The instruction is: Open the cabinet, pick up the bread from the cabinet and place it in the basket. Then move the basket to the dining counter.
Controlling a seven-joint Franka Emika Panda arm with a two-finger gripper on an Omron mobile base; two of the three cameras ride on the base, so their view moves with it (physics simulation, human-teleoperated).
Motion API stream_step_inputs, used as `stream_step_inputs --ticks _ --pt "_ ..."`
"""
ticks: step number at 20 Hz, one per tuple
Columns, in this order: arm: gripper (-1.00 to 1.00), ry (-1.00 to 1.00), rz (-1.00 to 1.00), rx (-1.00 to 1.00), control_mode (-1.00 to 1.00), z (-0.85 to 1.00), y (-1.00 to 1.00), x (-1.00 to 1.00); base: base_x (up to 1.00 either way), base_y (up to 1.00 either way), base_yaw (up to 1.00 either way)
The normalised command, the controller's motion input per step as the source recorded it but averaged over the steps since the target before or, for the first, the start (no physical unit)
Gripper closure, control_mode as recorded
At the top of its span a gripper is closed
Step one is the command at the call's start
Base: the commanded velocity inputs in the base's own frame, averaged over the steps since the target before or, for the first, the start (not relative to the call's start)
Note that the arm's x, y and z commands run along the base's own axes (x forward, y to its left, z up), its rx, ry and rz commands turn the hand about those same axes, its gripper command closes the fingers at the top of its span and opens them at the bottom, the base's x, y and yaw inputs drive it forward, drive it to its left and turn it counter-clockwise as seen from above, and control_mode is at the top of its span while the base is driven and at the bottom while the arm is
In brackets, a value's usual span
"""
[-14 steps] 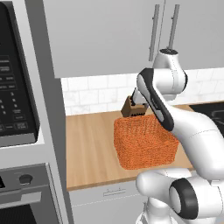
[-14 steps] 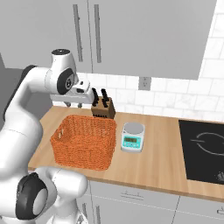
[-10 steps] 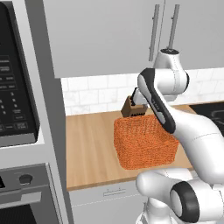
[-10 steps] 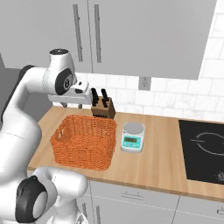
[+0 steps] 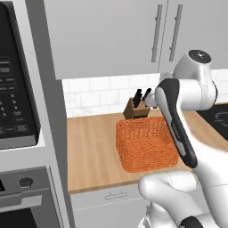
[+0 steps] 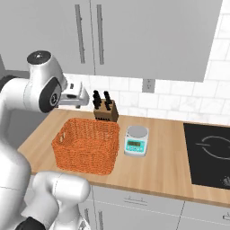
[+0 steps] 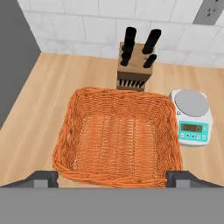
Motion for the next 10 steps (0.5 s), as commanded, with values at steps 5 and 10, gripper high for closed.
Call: stream_step_inputs --ticks 5,10 --pt "-1.0 -0.29 0.02 0.0 -1.0 0.96 -0.16 -0.22 0.0 0.0 0.0" --pt "-1.0 -0.14 0.0 -0.01 -1.0 0.98 0.0 0.0 0.0 0.0 0.0"
